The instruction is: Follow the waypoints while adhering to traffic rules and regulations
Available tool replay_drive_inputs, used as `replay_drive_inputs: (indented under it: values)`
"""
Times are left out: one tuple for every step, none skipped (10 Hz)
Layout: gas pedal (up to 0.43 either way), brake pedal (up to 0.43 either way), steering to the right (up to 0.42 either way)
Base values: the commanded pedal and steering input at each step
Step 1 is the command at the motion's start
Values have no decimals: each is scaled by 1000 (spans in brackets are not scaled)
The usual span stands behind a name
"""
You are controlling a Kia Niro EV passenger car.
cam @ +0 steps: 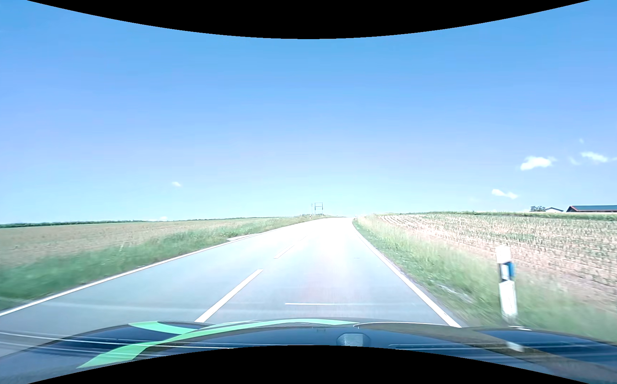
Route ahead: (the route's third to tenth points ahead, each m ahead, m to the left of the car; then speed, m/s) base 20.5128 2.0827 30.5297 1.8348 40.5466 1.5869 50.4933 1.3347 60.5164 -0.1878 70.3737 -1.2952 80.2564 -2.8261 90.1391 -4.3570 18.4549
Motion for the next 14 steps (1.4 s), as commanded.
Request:
replay_drive_inputs:
  values:
    - [339, 0, 4]
    - [339, 0, 5]
    - [339, 0, 5]
    - [350, 0, 5]
    - [358, 0, 6]
    - [378, 0, 7]
    - [378, 0, 8]
    - [378, 0, 10]
    - [358, 0, 13]
    - [331, 0, 15]
    - [331, 0, 15]
    - [331, 0, 14]
    - [331, 0, 13]
    - [339, 0, 13]
